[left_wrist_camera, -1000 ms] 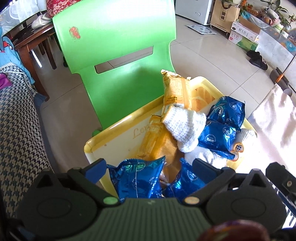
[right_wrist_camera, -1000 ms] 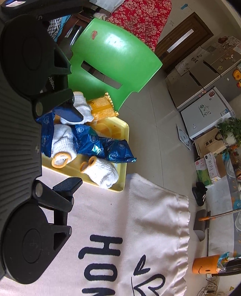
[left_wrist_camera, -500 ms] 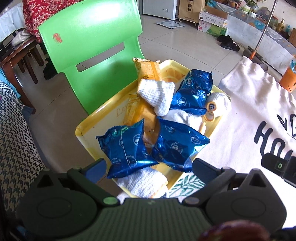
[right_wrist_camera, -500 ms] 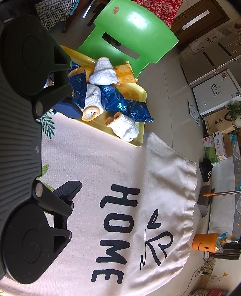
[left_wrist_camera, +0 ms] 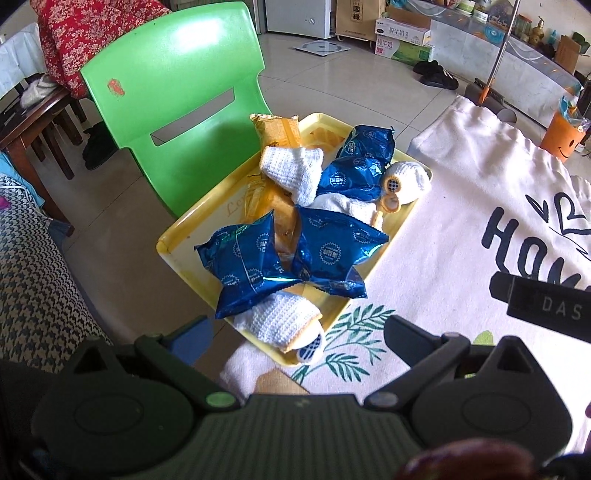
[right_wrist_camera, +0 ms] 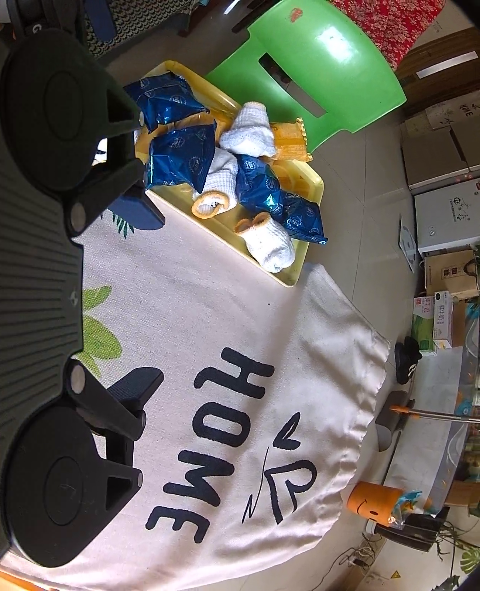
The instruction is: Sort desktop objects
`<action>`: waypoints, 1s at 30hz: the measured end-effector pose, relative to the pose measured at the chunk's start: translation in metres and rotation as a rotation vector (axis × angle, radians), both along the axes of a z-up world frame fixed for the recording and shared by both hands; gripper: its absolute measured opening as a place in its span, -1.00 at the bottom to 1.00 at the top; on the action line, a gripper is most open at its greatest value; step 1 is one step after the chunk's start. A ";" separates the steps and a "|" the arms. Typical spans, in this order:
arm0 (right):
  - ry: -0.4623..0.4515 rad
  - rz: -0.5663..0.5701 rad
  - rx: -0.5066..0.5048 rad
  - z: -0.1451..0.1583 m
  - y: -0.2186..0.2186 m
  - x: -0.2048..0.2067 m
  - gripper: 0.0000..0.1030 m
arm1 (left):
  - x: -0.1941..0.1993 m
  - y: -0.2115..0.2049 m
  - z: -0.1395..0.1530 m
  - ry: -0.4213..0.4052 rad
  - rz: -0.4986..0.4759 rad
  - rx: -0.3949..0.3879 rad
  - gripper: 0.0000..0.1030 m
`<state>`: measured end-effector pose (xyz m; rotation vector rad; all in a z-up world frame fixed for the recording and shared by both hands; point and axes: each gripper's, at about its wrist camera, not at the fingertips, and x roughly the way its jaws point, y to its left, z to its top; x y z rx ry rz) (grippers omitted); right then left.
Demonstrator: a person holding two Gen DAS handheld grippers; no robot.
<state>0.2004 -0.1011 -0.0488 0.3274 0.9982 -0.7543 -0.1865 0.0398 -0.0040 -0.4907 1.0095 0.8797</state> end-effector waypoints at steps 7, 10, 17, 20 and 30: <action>-0.006 0.035 0.003 0.005 0.004 -0.002 0.61 | 0.000 -0.015 0.011 0.010 -0.025 0.021 0.99; 0.004 0.053 -0.005 0.002 0.007 -0.002 0.63 | -0.001 -0.018 0.014 0.014 -0.023 0.026 0.99; 0.009 0.072 -0.002 -0.002 0.006 0.002 0.63 | -0.001 -0.019 0.017 0.032 -0.019 0.043 0.99; 0.016 0.079 -0.008 -0.004 0.007 0.004 0.63 | -0.001 -0.019 0.016 0.033 -0.021 0.042 0.99; 0.016 0.100 -0.013 -0.005 0.007 0.008 0.63 | 0.002 -0.021 0.013 0.042 -0.026 0.034 0.99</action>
